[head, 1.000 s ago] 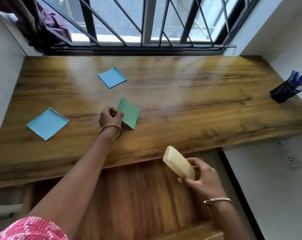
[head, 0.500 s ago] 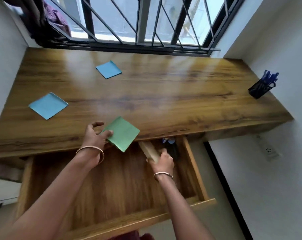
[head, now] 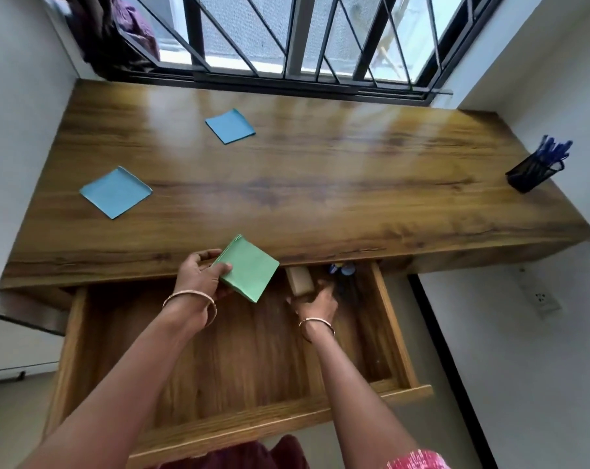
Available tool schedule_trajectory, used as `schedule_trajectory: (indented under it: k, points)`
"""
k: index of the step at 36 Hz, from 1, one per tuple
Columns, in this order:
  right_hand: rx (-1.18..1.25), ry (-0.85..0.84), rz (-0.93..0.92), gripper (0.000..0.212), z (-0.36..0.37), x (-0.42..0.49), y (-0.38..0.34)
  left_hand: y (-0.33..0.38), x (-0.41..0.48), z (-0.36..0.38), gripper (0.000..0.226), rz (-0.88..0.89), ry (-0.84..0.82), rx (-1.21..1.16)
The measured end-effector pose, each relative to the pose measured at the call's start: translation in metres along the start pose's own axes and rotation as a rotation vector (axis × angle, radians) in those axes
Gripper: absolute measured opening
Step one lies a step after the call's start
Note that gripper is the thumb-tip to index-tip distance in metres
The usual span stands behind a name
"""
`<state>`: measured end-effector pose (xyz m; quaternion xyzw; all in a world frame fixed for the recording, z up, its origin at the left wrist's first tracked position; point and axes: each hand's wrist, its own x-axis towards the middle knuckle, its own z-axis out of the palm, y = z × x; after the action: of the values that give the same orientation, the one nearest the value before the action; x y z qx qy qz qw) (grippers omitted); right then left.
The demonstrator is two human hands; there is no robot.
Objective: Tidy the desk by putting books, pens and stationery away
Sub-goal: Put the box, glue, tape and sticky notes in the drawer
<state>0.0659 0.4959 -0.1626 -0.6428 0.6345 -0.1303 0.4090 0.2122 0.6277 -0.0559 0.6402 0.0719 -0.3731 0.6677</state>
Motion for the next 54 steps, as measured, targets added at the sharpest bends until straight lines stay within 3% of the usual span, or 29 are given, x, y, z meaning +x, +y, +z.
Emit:
schedule_trajectory:
  k: [2,5,13,18,25,28,29,31,35,38,43,47,54]
  points:
    - [0.031,-0.024,0.023,0.081,0.003,0.003,-0.008,-0.003,0.001,0.003,0.026,-0.026,0.026,0.009]
    - [-0.013,-0.052,0.056,0.071,0.005,0.01,-0.019,-0.006,0.001,0.008,0.024,-0.061,0.027,0.004]
    - [-0.087,0.013,0.137,0.067,0.009,0.028,-0.036,-0.013,0.005,0.007,0.02,-0.111,0.092,-0.006]
    - [-0.086,0.053,0.14,0.089,0.01,0.036,-0.036,-0.017,0.007,0.002,0.017,-0.137,0.112,-0.006]
    - [0.069,0.05,0.195,0.064,0.004,0.037,-0.029,-0.02,0.006,0.003,0.018,-0.147,0.103,-0.02]
    - [0.18,0.026,0.316,0.036,-0.004,0.02,-0.018,-0.022,0.002,0.005,0.018,-0.166,0.077,-0.019]
    - [0.289,-0.001,0.341,0.023,-0.007,0.013,-0.015,-0.024,0.001,0.006,0.018,-0.168,0.067,-0.009]
    - [0.563,-0.152,0.396,0.016,-0.017,-0.003,-0.01,-0.027,-0.001,0.007,0.017,-0.173,0.046,0.018]
    - [0.771,-0.486,0.4,0.04,-0.044,-0.04,-0.013,-0.033,-0.006,0.007,0.016,-0.173,-0.019,0.087]
    - [0.819,-0.571,0.332,0.045,-0.063,-0.06,-0.012,-0.042,-0.008,0.005,0.019,-0.139,-0.088,0.221]
    - [0.66,-0.345,0.234,0.024,-0.087,-0.075,0.004,-0.069,-0.012,0.018,0.019,-0.181,-0.206,0.341]
    - [0.56,-0.113,0.314,0.019,-0.1,-0.066,0.024,-0.096,-0.016,0.034,0.012,-0.239,-0.241,0.369]
    - [0.37,0.137,0.425,0.013,-0.098,-0.034,0.043,-0.136,-0.009,0.072,0.002,-0.314,-0.3,0.423]
